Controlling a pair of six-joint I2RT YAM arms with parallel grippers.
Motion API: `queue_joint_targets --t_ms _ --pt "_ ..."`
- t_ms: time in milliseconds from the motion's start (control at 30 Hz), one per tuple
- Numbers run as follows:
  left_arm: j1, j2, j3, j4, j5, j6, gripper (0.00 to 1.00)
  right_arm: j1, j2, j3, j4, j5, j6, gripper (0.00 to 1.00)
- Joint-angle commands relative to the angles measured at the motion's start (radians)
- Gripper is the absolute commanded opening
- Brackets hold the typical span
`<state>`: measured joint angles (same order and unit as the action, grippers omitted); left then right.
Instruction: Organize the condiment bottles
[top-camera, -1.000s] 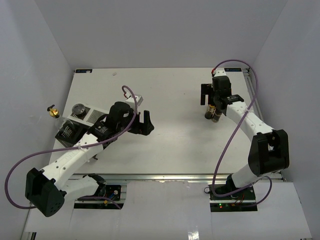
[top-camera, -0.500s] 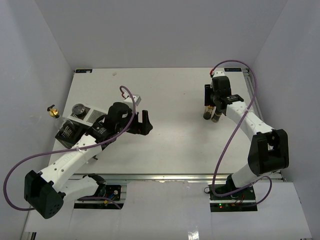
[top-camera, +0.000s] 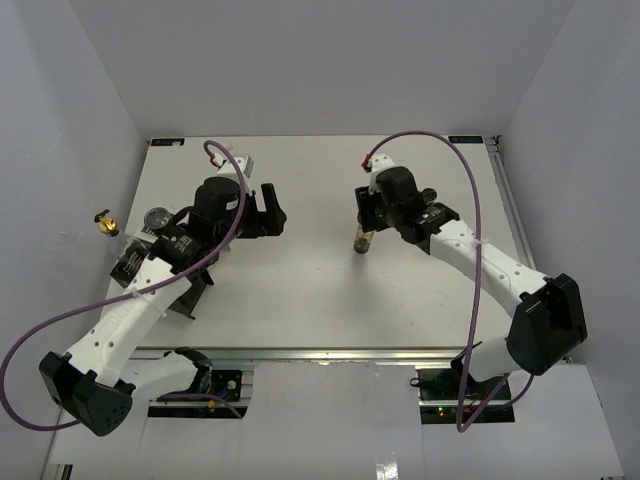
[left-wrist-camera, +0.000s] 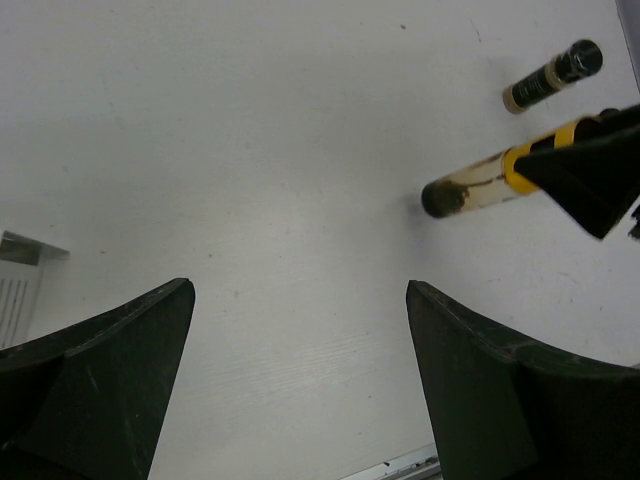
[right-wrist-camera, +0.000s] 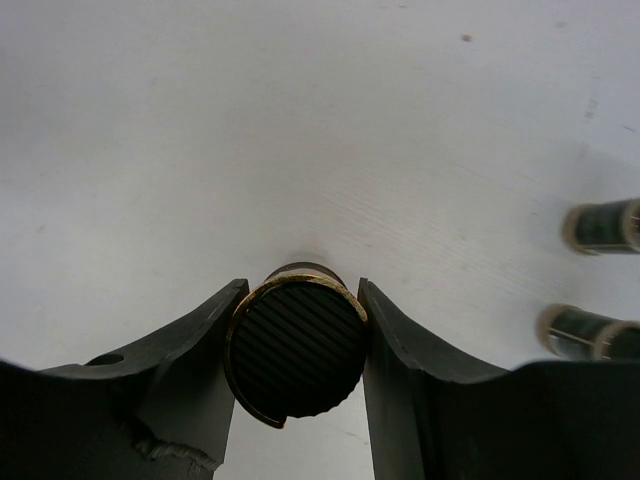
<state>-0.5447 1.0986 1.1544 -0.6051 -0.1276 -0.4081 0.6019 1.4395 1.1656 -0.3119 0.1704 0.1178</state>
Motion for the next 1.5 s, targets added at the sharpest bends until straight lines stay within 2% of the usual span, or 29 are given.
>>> queue_joint_targets --t_ms 0,333,667,767,933,1033,1300,1467 --pt "0.019 -0.077 0.032 -0.088 -0.072 -0.017 0.98 0.145 -0.010 0.052 0.084 0.006 0.048 0.08" --pt "0.020 -0.181 0.009 -0.151 -0.104 -0.033 0.98 0.359 0.156 0.184 0.073 0.094 0.077 0.08" --pt "0.020 -0.213 -0.014 -0.141 -0.082 -0.023 0.98 0.426 0.250 0.218 0.073 0.141 0.090 0.10" --pt "0.020 -0.219 -0.026 -0.132 -0.074 -0.025 0.98 0.438 0.260 0.222 0.069 0.169 0.090 0.21" --pt "0.019 -0.227 -0.052 -0.122 -0.055 -0.025 0.98 0.450 0.258 0.204 0.076 0.185 0.092 0.48" --pt "0.020 -0.230 -0.048 -0.127 -0.052 -0.021 0.98 0.451 0.252 0.200 0.079 0.188 0.095 0.61" --pt "0.020 -0.248 0.022 -0.149 0.008 -0.026 0.98 0.454 0.233 0.248 0.056 0.162 0.081 0.78" --pt "0.019 -0.250 0.069 -0.173 0.033 -0.001 0.98 0.452 0.230 0.350 0.006 0.202 0.049 0.82"
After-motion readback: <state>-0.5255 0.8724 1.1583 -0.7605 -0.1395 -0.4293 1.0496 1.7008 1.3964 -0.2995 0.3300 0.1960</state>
